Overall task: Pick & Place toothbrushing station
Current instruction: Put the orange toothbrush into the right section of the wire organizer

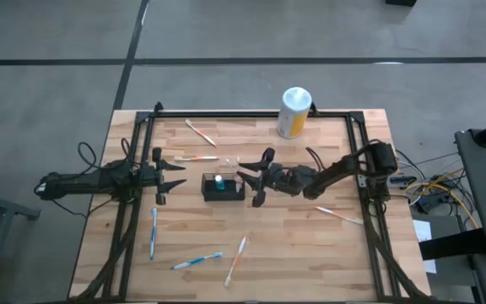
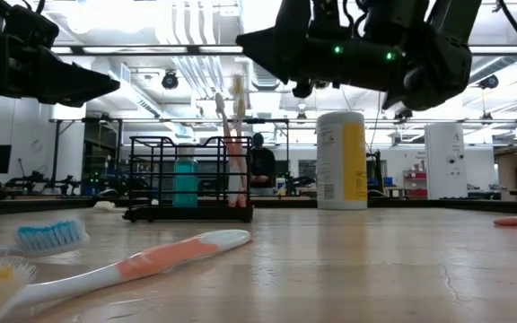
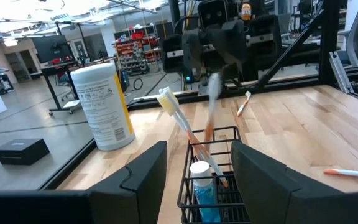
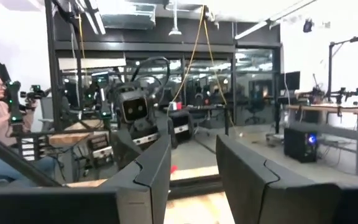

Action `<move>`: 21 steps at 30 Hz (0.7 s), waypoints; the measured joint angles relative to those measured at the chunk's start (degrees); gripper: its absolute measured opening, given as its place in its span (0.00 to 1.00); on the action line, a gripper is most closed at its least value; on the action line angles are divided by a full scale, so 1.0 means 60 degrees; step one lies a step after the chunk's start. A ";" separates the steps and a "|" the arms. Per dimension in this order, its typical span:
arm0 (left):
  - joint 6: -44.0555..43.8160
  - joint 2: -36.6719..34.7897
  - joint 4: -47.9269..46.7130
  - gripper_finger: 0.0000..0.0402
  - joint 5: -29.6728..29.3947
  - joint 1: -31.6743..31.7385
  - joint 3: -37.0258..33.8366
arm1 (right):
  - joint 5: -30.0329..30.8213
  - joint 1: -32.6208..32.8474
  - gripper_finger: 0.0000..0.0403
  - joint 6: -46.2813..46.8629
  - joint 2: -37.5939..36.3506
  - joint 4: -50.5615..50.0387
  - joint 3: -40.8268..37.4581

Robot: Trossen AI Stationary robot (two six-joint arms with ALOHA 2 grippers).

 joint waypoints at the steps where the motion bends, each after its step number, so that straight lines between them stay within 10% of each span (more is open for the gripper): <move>1: 0.0003 0.0000 -0.0002 0.46 -0.0003 -0.0003 -0.0001 | 0.0011 0.0000 0.31 0.0032 -0.0063 -0.0212 0.0000; 15: 0.0003 0.0000 0.0000 0.46 0.0000 -0.0003 -0.0004 | 0.1184 0.0026 0.31 0.0022 -0.0689 -0.0887 0.0005; 21: 0.0003 0.0000 0.0000 0.47 -0.0002 0.0000 0.0000 | 0.2188 0.0108 0.30 0.0509 -0.2408 -0.4858 0.0239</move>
